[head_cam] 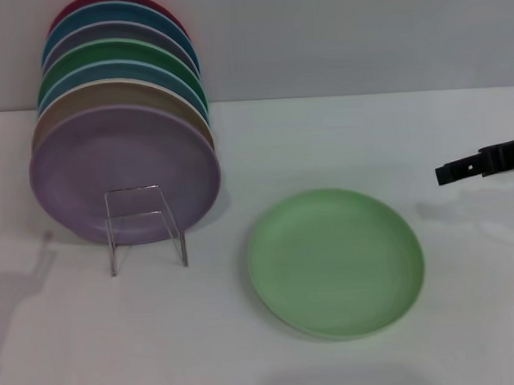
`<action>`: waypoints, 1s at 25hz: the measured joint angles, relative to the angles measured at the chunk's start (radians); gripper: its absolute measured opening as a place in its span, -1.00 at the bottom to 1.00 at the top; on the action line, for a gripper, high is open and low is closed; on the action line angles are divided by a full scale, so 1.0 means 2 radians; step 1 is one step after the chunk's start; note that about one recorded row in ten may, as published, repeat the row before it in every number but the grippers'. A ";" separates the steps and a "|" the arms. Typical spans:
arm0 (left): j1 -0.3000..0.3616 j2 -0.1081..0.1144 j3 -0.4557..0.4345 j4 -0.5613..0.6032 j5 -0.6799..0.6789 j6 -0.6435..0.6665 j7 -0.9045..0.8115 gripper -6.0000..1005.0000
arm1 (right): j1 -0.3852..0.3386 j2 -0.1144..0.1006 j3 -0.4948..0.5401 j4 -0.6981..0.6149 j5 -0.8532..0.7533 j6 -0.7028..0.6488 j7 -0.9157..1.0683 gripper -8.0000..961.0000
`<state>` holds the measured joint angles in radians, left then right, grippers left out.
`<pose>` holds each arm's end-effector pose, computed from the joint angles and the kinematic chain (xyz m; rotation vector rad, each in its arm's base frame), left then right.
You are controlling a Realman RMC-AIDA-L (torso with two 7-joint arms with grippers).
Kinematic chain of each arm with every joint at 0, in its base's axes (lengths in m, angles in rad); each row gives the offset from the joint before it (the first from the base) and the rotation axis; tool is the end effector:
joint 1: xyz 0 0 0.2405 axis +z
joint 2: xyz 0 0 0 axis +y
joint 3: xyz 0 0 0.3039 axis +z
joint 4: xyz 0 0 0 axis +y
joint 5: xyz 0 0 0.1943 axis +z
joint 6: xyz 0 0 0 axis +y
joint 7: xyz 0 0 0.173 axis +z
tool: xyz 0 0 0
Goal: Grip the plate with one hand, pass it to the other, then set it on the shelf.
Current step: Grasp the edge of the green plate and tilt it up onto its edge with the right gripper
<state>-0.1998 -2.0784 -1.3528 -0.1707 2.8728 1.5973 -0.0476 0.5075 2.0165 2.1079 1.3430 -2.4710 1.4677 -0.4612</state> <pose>-0.3572 0.2783 0.0177 -1.4637 -0.1802 -0.7590 0.2802 0.3916 0.0307 -2.2033 1.3607 -0.0077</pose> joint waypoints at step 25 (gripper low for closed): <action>-0.003 0.001 -0.002 0.000 -0.001 0.000 0.000 0.60 | 0.077 0.004 -0.075 -0.187 -0.019 -0.072 -0.023 0.61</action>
<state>-0.2053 -2.0768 -1.3563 -0.1702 2.8716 1.5968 -0.0476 0.6609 2.0244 1.9581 0.9698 -2.5093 1.3229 -0.5062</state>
